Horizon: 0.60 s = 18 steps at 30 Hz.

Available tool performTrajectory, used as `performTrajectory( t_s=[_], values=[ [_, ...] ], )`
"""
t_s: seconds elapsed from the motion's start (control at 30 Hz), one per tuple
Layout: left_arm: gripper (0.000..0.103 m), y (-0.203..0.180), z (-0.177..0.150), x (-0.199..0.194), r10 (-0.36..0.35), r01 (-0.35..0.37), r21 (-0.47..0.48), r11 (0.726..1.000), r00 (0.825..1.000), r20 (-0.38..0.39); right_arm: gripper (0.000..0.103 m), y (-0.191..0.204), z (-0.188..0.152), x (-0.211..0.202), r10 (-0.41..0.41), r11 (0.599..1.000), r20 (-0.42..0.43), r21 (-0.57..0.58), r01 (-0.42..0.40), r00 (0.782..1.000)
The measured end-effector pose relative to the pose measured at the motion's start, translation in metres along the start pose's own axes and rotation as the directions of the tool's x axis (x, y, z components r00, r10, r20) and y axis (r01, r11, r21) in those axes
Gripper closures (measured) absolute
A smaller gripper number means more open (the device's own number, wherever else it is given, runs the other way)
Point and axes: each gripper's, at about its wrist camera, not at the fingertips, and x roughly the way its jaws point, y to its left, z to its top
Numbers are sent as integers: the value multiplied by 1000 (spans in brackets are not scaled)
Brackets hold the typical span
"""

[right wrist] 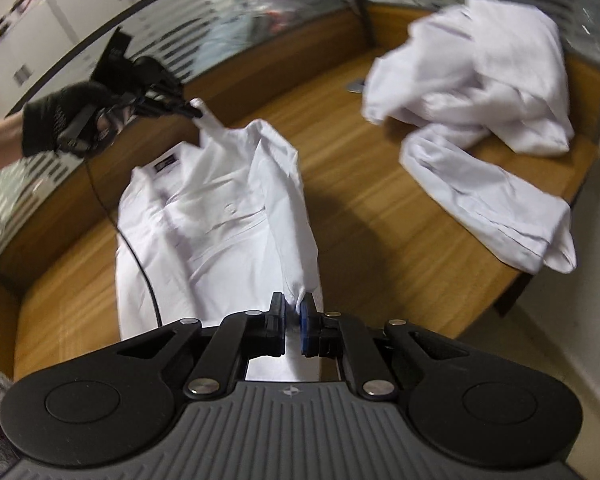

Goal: Fold clothes

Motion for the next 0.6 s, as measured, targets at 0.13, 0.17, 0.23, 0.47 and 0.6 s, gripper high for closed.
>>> performTrajectory(
  t_s=[0.13, 0.17, 0.23, 0.47, 0.6],
  values=[
    [100, 26, -20, -16, -20, 20, -11, 1000, 999, 33, 95, 39, -16, 0, 14, 992, -27, -124, -17, 1000],
    [100, 32, -25, -18, -21, 22, -16, 1000, 999, 41, 95, 49, -22, 2, 16, 987, -41, -162, -23, 999],
    [100, 47, -39, -21, -23, 25, -34, 999, 998, 56, 95, 68, -33, 9, 13, 970, -70, -240, -30, 997],
    [99, 97, -80, -16, 0, 9, -99, 995, 996, 92, 95, 119, -83, 41, -75, 892, -119, -452, 13, 990],
    [99, 109, -95, -1, 26, -14, -121, 993, 995, 97, 95, 136, -112, 67, -148, 847, -114, -528, 66, 982]
  ],
)
